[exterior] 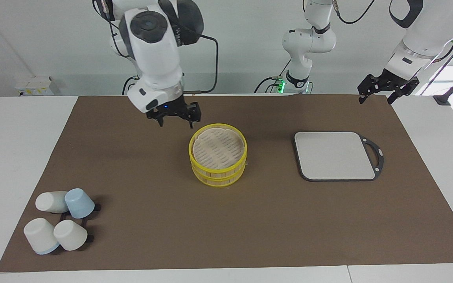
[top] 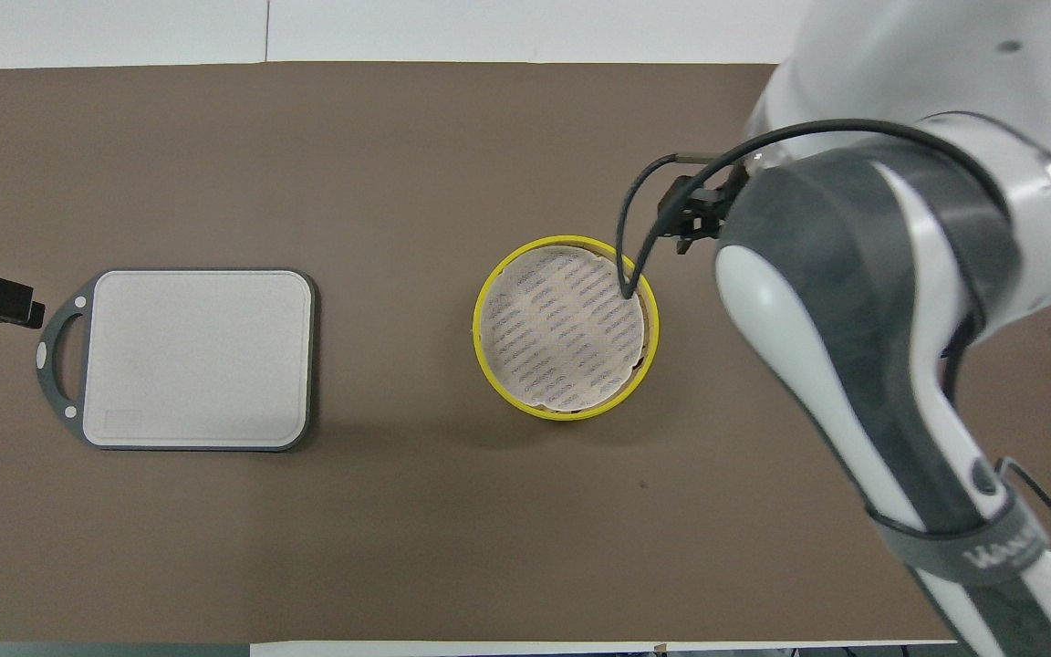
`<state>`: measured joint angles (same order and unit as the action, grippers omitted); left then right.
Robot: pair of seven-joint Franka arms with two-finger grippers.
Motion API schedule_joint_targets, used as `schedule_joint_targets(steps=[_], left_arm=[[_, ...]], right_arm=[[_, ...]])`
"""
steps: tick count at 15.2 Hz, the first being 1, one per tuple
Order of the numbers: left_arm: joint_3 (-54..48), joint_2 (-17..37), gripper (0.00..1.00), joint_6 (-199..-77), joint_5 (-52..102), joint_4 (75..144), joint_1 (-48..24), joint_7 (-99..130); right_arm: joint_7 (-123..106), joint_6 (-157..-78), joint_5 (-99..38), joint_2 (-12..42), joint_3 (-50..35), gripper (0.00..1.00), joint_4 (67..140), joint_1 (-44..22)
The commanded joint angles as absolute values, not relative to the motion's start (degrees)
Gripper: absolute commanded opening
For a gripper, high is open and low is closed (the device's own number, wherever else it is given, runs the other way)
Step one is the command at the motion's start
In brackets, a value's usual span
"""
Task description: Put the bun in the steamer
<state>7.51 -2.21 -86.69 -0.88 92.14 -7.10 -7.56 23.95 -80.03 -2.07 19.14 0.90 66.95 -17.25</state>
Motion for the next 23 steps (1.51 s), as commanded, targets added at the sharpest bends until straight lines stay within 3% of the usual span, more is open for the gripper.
schedule_joint_targets(steps=[1,6,12,16,21,23], left_arm=[[7.73,-2.20,1.00,-87.45,-0.26,92.37,-7.29,-8.26],[7.65,-2.20,1.00,-87.45,-0.26,92.37,-7.29,-8.26],[7.65,-2.20,1.00,-87.45,-0.26,92.37,-7.38,-8.26],[7.65,-2.20,1.00,-87.54,-0.26,92.29,-7.38,-8.17],[7.65,-2.20,1.00,-87.54,-0.26,92.29,-7.38,-8.17],[7.65,-2.20,1.00,-87.54,-0.26,92.29,-7.38,-8.17]], right_arm=[[18.21,-79.98,-1.14,16.35,0.09,1.00,69.96,-10.65],[16.88,-79.37,-0.97,12.67,0.18,1.00,72.76,-4.05],[17.40,-78.13,0.78,7.48,0.61,1.00,74.87,-3.34],[16.97,-71.28,-2.64,2.21,0.88,1.00,80.14,2.37],[11.45,-75.41,3.34,0.19,0.09,1.00,83.22,1.67],[8.62,-78.63,4.21,-5.16,-0.09,1.00,90.22,1.50]])
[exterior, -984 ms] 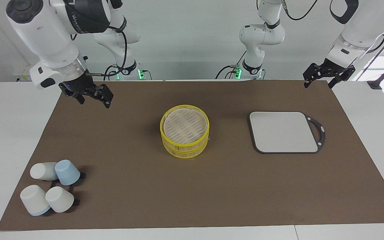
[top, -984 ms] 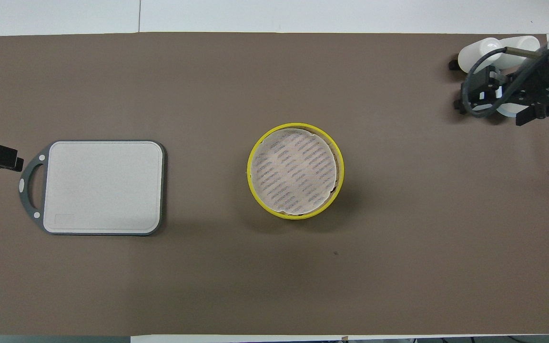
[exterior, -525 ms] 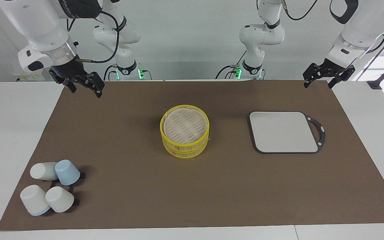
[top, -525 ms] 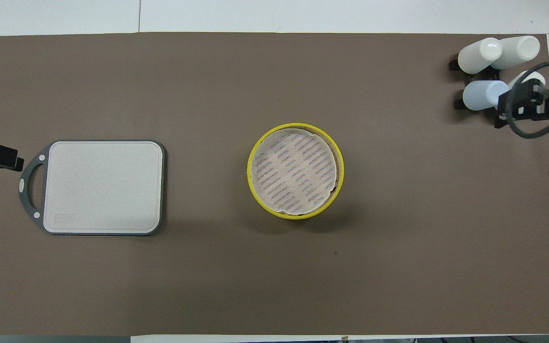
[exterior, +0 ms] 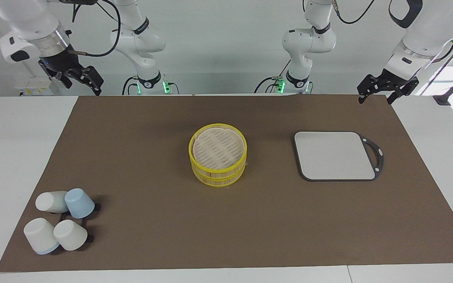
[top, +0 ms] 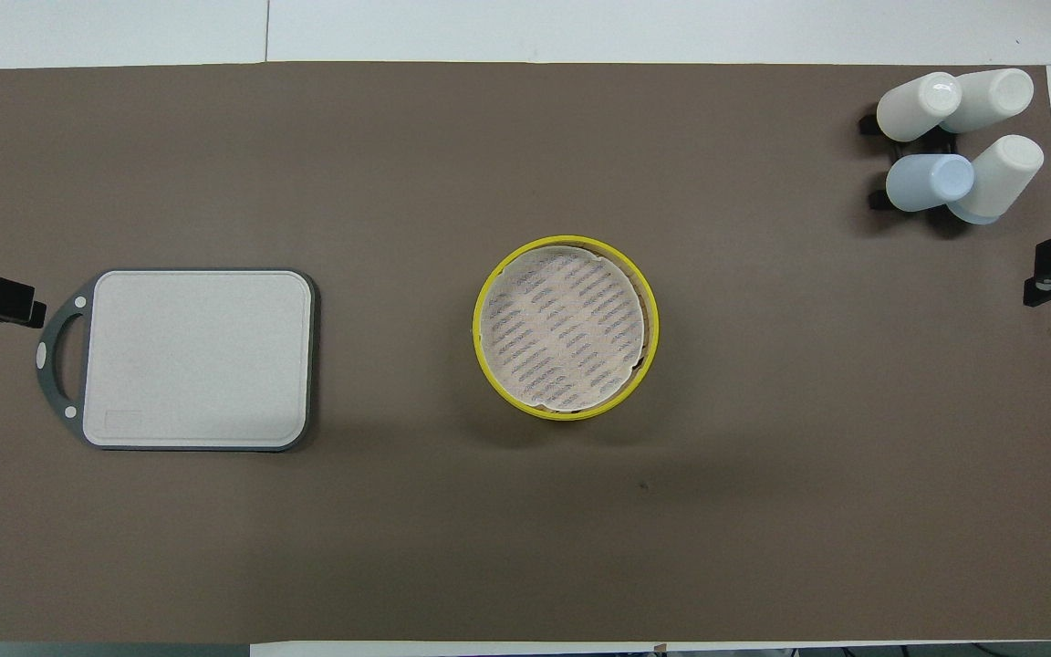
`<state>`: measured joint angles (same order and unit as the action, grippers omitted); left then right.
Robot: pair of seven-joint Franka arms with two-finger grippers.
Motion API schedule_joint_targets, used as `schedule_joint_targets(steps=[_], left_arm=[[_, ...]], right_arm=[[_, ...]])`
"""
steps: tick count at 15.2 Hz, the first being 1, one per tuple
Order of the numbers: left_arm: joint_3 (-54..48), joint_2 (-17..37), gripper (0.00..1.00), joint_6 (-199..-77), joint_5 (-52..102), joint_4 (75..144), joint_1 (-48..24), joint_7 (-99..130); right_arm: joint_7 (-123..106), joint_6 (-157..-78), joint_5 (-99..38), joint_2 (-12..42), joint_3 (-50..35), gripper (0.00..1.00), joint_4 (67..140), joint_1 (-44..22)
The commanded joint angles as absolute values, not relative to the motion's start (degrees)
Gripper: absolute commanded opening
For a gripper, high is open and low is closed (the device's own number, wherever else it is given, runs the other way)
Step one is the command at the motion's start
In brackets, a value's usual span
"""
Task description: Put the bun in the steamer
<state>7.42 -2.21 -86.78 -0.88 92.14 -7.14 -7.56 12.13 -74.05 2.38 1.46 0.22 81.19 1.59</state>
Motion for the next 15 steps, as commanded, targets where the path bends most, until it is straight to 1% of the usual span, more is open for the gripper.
schedule_joint_targets(steps=[1,2,3,7,9,12,13,15], left_arm=[[7.65,-2.20,1.00,-87.54,-0.26,92.29,-7.38,-8.17],[7.65,-2.11,1.00,-87.54,-0.26,92.29,-7.38,-8.17],[7.65,-2.11,1.00,-87.63,-0.26,92.29,-7.38,-8.17],[7.65,-2.11,1.00,-87.63,-0.26,92.29,-7.38,-8.17],[7.56,-2.11,1.00,-87.63,-0.26,92.29,-7.38,-8.09],[7.30,-2.11,1.00,-87.63,-0.26,92.02,-7.38,-7.91],[7.29,-2.20,1.00,-87.98,-0.26,92.11,-7.38,-7.91],[7.29,-2.29,1.00,-88.07,-0.26,92.29,-7.38,-7.91]], right_arm=[[8.53,-83.45,4.22,-7.62,-0.44,1.00,94.27,0.62],[8.53,-87.59,4.13,-8.52,-0.53,1.00,97.18,0.27],[8.44,-90.15,4.13,-9.40,-0.79,1.00,99.03,0.18],[5.11,-95.18,4.04,-8.79,-1.49,1.00,99.93,1.14],[4.83,-95.53,3.43,-8.70,-1.58,1.00,99.76,2.11],[5.01,-99.31,3.43,-3.54,-1.58,1.00,98.62,1.14],[5.18,-99.40,3.43,-1.95,-1.67,1.00,97.31,1.06],[5.53,-96.43,3.51,-1.32,-1.67,1.00,95.19,0.18]])
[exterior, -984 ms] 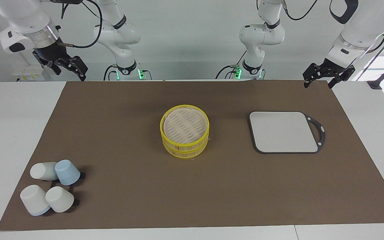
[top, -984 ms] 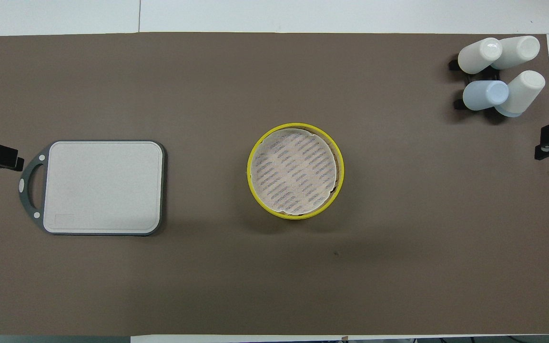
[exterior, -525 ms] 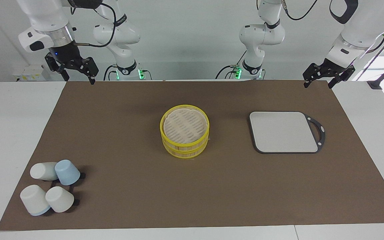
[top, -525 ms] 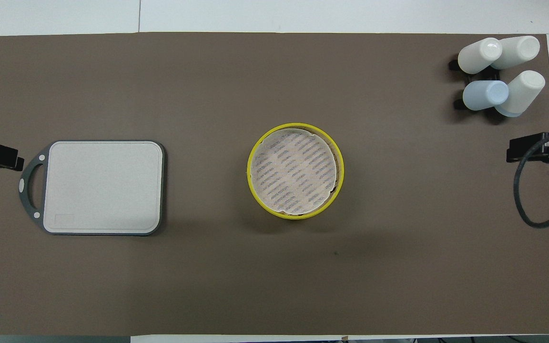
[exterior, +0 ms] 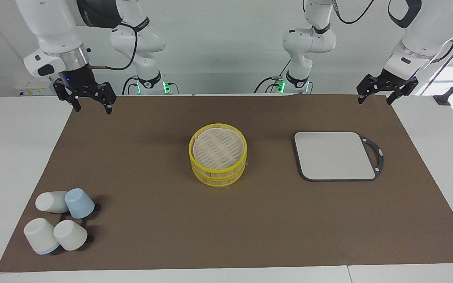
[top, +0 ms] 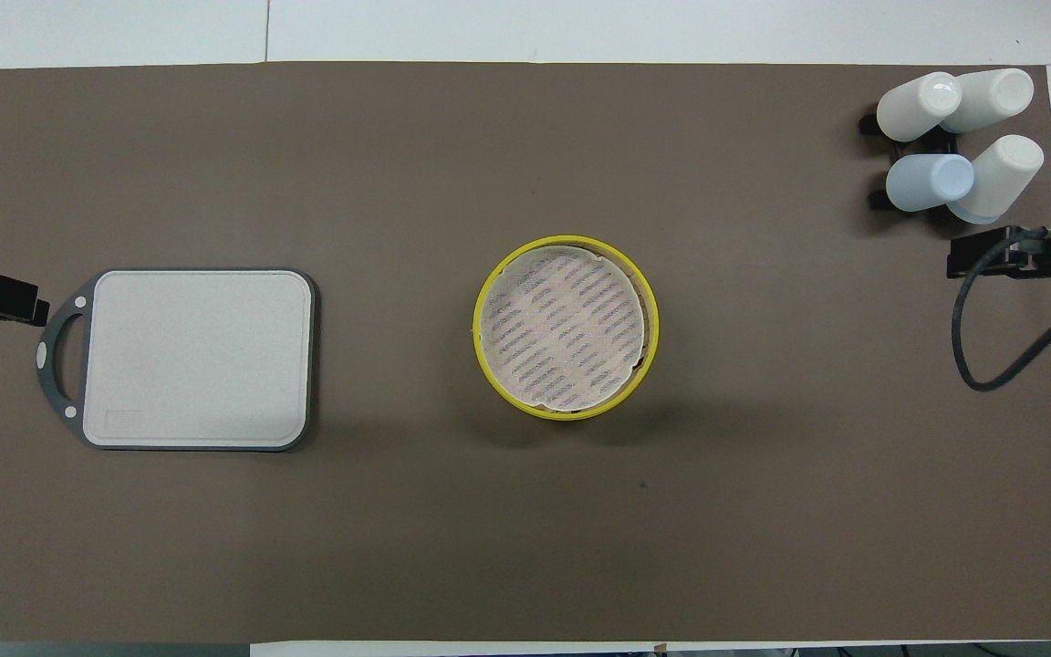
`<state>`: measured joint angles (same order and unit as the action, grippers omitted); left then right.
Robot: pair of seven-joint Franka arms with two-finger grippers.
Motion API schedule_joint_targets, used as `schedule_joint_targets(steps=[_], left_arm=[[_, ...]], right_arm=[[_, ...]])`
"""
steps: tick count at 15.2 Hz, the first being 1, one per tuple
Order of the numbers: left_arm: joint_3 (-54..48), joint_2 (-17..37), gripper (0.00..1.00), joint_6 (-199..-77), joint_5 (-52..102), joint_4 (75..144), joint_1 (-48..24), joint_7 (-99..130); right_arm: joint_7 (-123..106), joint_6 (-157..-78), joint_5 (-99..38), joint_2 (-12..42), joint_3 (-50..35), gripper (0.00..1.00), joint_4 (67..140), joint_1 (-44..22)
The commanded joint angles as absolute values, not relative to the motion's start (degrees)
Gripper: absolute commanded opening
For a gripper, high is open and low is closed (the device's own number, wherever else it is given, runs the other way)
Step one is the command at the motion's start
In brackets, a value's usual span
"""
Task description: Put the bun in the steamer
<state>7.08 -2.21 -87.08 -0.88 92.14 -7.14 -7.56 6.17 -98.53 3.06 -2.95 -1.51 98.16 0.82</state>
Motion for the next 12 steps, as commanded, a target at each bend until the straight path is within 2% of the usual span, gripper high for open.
schedule_joint_targets(steps=[1,12], left_arm=[[7.29,-2.29,1.00,-88.15,-0.26,92.37,-7.38,-7.91],[7.21,-2.99,1.00,-88.15,-0.26,93.60,-7.38,-7.91]], right_arm=[[6.15,-96.33,3.60,-1.41,-1.67,1.00,95.36,-2.00],[7.29,-94.31,3.34,-1.93,-1.49,1.00,96.24,-2.02]])
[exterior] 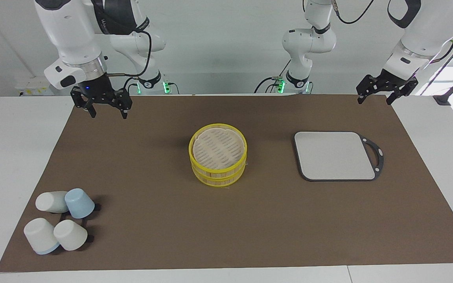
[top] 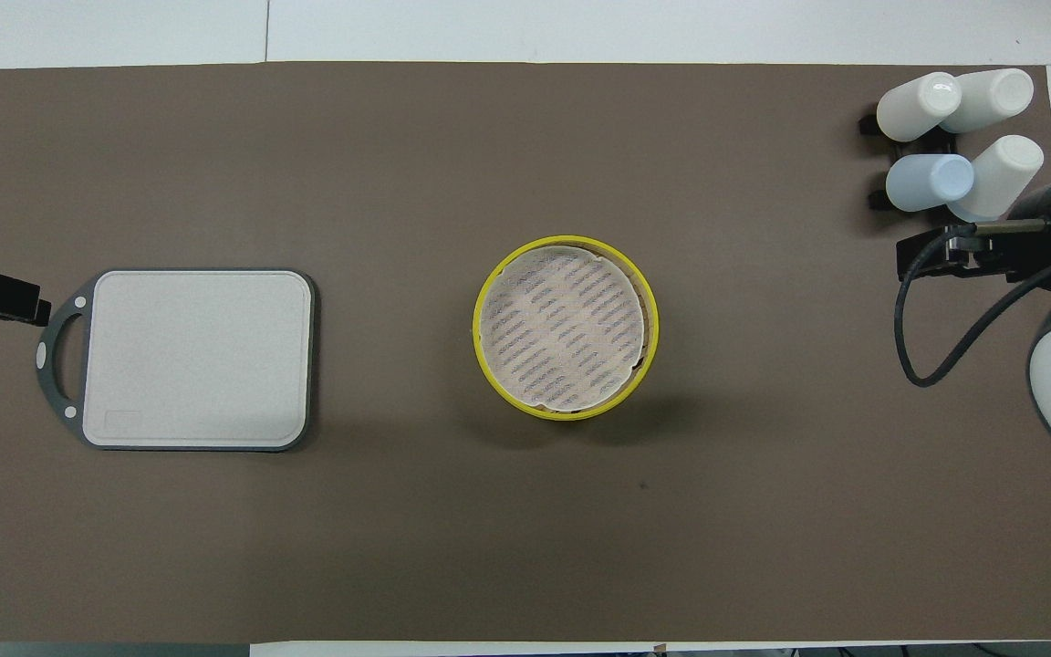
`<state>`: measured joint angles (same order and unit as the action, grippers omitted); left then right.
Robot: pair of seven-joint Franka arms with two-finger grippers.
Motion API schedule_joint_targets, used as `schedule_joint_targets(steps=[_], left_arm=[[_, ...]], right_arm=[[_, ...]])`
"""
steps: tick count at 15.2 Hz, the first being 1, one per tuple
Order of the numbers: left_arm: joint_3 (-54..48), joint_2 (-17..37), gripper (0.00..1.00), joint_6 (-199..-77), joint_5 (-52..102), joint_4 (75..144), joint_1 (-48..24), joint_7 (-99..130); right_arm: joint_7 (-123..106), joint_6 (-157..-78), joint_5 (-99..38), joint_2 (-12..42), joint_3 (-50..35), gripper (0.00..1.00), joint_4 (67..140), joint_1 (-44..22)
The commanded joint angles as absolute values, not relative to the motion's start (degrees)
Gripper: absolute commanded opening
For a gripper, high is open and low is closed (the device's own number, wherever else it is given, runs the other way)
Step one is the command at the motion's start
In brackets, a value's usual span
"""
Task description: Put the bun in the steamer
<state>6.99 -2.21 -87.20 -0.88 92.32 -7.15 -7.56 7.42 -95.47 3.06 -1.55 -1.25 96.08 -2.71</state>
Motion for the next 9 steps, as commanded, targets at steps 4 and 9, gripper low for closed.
schedule_joint_targets(steps=[4,9], left_arm=[[7.21,-2.99,1.00,-88.16,-0.26,93.60,-7.29,-8.00],[7.21,-2.90,1.00,-88.24,-0.26,93.52,-7.38,-7.91]], right_arm=[[7.38,-94.57,3.34,-1.93,-1.49,1.00,96.24,-2.20],[7.56,-94.92,2.99,-1.93,-1.49,1.00,96.15,-2.55]])
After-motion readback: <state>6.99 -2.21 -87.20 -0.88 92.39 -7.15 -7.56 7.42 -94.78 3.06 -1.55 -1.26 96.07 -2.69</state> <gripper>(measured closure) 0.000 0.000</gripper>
